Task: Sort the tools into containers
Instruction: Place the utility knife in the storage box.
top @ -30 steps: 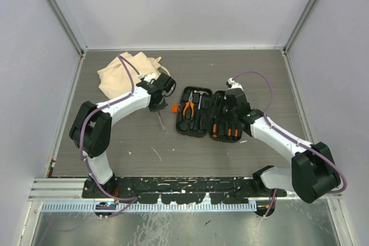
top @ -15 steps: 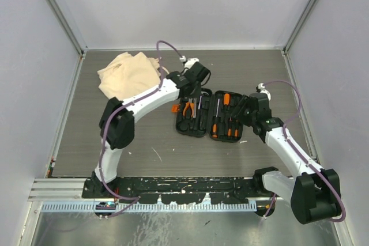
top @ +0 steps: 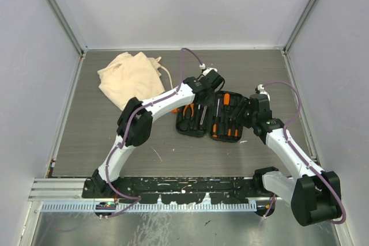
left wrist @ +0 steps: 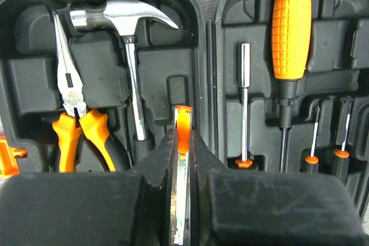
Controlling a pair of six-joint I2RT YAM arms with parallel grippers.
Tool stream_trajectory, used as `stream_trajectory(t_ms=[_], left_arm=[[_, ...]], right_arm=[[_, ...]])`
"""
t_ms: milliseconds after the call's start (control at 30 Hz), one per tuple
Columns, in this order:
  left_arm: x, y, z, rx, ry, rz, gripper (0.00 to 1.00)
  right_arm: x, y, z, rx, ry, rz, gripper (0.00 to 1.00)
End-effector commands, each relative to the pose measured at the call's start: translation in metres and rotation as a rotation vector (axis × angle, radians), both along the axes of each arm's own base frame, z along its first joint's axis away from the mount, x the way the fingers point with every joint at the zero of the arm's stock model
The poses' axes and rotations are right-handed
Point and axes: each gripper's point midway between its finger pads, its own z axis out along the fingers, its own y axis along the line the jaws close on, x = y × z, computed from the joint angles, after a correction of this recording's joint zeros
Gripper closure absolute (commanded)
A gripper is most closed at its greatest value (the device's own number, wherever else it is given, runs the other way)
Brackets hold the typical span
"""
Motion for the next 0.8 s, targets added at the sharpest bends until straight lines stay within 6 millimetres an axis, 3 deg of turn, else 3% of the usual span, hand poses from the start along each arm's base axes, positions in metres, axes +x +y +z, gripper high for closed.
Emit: stream_trajectory(t_ms=[0,333,400,600,767], left_arm=[[0.008,-0.010,0.015,-0.038,-0.028,-0.012,1.00],[0.011,-0.014,-0.004,-0.028,0.005,0.022,0.96],[0.011,-0.014,-0.005,-0.028,0.009,0.029,0.92],[0.011,-0.009,0.004,-0.021,-0.002,0.044,0.67],[0.009,-0.009,0.023,-0.056,-0.014,0.045,0.59]], right_arm=[[0.001,0.001,0.007,0.010,-0.031,0.005,0.46],[-0.001,0.001,0.006,0.016,-0.025,0.011,0.46],[-0.002,0.002,0.004,0.017,-0.021,0.013,0.46],[-0.003,0.002,0.004,0.019,-0.020,0.019,0.46],[-0.002,0.002,0.005,0.016,-0.022,0.020,0.46]])
